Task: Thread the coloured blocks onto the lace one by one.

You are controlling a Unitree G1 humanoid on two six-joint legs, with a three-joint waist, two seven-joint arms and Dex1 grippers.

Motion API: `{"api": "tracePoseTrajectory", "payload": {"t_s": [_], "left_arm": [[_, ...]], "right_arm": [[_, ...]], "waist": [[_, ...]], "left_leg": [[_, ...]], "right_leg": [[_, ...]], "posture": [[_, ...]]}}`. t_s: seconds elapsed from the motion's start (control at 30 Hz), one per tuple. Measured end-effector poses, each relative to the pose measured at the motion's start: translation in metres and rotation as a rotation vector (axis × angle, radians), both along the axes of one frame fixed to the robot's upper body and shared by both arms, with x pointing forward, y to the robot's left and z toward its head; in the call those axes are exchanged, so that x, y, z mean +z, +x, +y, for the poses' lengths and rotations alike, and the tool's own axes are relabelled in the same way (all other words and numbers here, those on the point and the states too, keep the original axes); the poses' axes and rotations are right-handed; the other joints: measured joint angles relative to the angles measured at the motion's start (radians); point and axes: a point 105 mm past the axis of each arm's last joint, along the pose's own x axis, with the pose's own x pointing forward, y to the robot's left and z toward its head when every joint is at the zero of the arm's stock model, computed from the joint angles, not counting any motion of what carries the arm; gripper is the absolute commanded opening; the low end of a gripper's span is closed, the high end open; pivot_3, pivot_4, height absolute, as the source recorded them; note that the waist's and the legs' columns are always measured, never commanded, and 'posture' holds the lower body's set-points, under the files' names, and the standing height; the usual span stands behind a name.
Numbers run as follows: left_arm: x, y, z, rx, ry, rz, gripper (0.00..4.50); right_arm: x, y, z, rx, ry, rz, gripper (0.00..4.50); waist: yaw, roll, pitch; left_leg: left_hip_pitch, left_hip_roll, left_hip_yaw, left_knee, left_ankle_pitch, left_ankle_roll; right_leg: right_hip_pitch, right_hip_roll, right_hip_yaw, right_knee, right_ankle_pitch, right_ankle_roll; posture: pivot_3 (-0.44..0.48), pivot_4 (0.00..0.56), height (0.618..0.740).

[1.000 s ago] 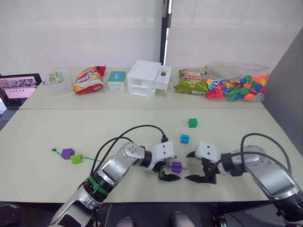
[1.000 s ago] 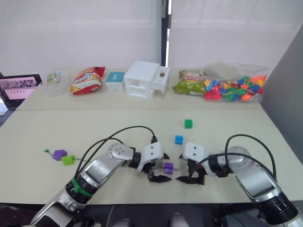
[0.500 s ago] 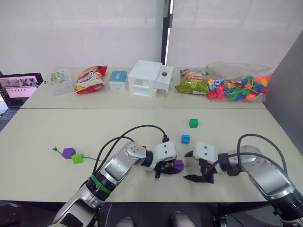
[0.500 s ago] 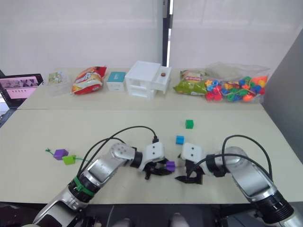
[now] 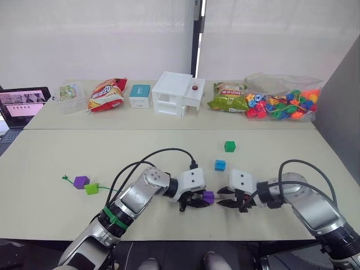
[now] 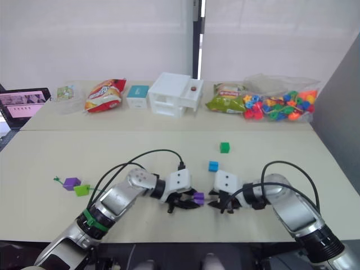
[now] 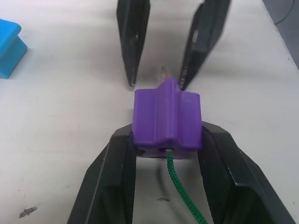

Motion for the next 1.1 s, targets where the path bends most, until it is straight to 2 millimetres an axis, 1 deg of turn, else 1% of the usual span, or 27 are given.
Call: {"api": "tracePoseTrajectory", "payload": {"t_s": [0.03, 0.07, 0.23, 0.37, 0.5, 0.57, 0.63, 0.67, 0.7, 0.77, 0.93, 1.1], "left_arm": [[0.000, 0.000, 0.000, 0.000, 0.000, 0.000, 1.37], [0.000, 0.000, 0.000, 0.001, 0.000, 0.001, 1.37], [0.001, 0.002, 0.005, 0.012, 0.004, -0.002, 1.37], [0.001, 0.003, 0.013, 0.031, -0.003, 0.007, 1.37], [0.002, 0.003, 0.038, 0.079, -0.012, 0.029, 1.37], [0.004, 0.003, 0.047, 0.093, -0.017, 0.038, 1.37], [0.004, 0.001, 0.063, 0.106, -0.002, 0.042, 1.37], [0.003, 0.003, 0.077, 0.129, 0.015, 0.040, 1.37], [0.005, 0.004, 0.087, 0.146, 0.022, 0.037, 1.37], [0.009, 0.008, 0.103, 0.174, 0.029, 0.025, 1.37], [0.011, 0.008, 0.143, 0.203, 0.087, 0.029, 1.37], [0.015, 0.006, 0.203, 0.246, 0.185, 0.050, 1.37]], "right_arm": [[0.000, 0.000, 0.001, 0.005, -0.005, -0.004, 0.29], [-0.001, 0.000, 0.001, 0.011, -0.009, -0.005, 0.04], [-0.001, -0.001, 0.002, 0.026, -0.010, -0.007, 0.00], [-0.001, 0.000, 0.002, 0.028, -0.008, -0.009, 0.00], [0.000, 0.000, 0.002, 0.027, -0.008, -0.012, 0.00], [0.001, 0.001, 0.001, 0.022, -0.009, -0.013, 0.00], [0.005, 0.002, -0.003, 0.008, -0.009, -0.026, 0.00], [0.008, 0.002, -0.009, -0.008, -0.012, -0.034, 0.00], [0.009, 0.002, -0.015, -0.030, -0.013, -0.034, 0.00], [0.013, 0.002, -0.021, -0.061, 0.002, -0.036, 0.00], [0.015, -0.008, -0.030, -0.108, 0.018, -0.014, 0.00], [0.011, -0.021, -0.052, -0.198, -0.009, 0.035, 0.00]], "waist": [[0.000, 0.000, 0.000], [0.000, 0.000, 0.000], [-0.001, 0.000, 0.000], [-0.001, 0.000, 0.000], [-0.004, 0.000, 0.000], [-0.002, 0.000, 0.000], [-0.002, 0.000, 0.000], [-0.002, 0.000, 0.000], [-0.001, 0.000, 0.000], [0.000, 0.000, 0.000], [-0.001, 0.000, 0.000], [-0.002, 0.000, 0.000]], "left_leg": [[0.000, 0.000, 0.000, 0.000, 0.000, 0.000], [0.000, 0.000, 0.000, 0.000, 0.000, 0.000], [0.000, 0.000, 0.000, 0.000, 0.000, 0.000], [0.000, 0.000, 0.000, 0.000, 0.000, 0.000], [0.000, 0.000, 0.000, 0.000, 0.000, 0.000], [0.000, 0.000, 0.000, 0.000, 0.000, 0.000], [0.000, 0.000, 0.000, 0.000, 0.000, 0.000], [0.000, 0.000, 0.000, -0.001, 0.000, 0.000], [0.000, 0.000, -0.001, -0.001, 0.000, 0.000], [0.000, 0.000, 0.000, -0.001, 0.000, 0.000], [0.000, 0.001, 0.000, -0.001, 0.000, 0.000], [0.000, 0.001, 0.000, -0.001, 0.000, 0.000]], "right_leg": [[0.000, 0.000, 0.000, 0.000, 0.000, 0.000], [0.000, 0.000, 0.000, 0.000, 0.000, 0.000], [0.000, 0.000, 0.000, 0.000, 0.000, 0.000], [0.000, 0.000, 0.000, 0.000, 0.000, 0.000], [-0.001, 0.000, 0.000, 0.001, 0.000, 0.000], [0.000, 0.000, 0.000, 0.000, 0.000, 0.000], [-0.001, 0.000, 0.000, 0.001, 0.000, 0.000], [-0.001, 0.000, 0.000, 0.001, 0.000, 0.000], [-0.001, 0.000, -0.001, 0.001, 0.000, 0.000], [-0.001, 0.000, -0.001, 0.000, 0.000, 0.000], [-0.001, 0.000, -0.001, 0.000, 0.000, 0.000], [-0.001, 0.000, -0.001, -0.001, 0.000, 0.000]], "posture": [[0.000, 0.150, 0.740], [0.000, 0.150, 0.740], [0.000, 0.150, 0.740], [0.000, 0.150, 0.740], [0.000, 0.150, 0.740], [0.000, 0.150, 0.740], [0.000, 0.150, 0.740], [0.000, 0.150, 0.740], [0.000, 0.150, 0.740], [0.000, 0.150, 0.740], [0.000, 0.150, 0.740], [0.000, 0.150, 0.740]]}}
